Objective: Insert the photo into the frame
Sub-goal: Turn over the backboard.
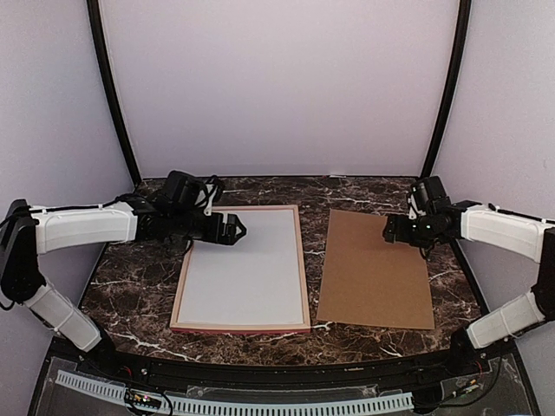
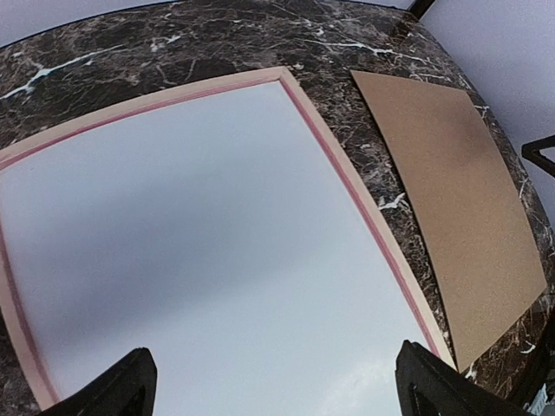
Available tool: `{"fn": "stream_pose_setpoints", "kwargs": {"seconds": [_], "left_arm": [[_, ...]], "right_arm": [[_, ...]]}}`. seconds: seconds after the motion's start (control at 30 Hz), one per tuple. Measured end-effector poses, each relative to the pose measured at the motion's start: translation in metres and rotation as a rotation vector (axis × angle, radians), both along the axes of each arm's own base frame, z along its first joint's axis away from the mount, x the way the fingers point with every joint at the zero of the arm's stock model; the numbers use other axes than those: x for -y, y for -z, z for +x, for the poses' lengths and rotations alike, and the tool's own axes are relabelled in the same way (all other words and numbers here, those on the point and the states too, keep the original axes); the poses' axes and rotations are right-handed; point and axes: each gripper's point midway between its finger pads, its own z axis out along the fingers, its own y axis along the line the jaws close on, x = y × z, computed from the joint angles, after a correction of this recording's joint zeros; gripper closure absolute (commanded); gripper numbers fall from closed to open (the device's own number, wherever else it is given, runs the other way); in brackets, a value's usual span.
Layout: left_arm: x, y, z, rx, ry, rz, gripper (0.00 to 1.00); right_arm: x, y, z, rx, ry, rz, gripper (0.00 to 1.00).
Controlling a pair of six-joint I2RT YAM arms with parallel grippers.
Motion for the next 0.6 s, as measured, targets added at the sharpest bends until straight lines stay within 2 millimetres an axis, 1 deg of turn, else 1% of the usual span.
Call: {"fn": "stream_pose_setpoints", "kwargs": {"seconds": [0.07, 0.17, 0.3, 0.37, 0.4, 0.6], "left_arm": [[0.02, -0.001, -0.001, 0.007, 0.041, -0.004, 0.01], [0.046, 0.004, -0.005, 0.005, 0.094, 0.001, 0.01], [0.086, 0.013, -0.012, -0.001, 0.168, 0.008, 0.01], [0.107, 0.015, -0.014, 0.0, 0.203, 0.006, 0.01], [0.122, 0.016, -0.016, 0.001, 0.225, 0.007, 0.01], [0.19, 0.028, -0.029, 0.006, 0.331, 0.006, 0.01]], "right_arm": [[0.023, 0.003, -0.007, -0.001, 0.053, -0.006, 0.01], [0.055, 0.014, -0.018, -0.023, 0.134, -0.01, 0.01], [0.086, 0.035, -0.031, -0.076, 0.225, 0.02, 0.01], [0.093, 0.043, -0.034, -0.088, 0.251, 0.044, 0.01], [0.097, 0.048, -0.036, -0.096, 0.265, 0.058, 0.02], [0.108, 0.073, -0.049, -0.135, 0.311, 0.111, 0.03]]}}
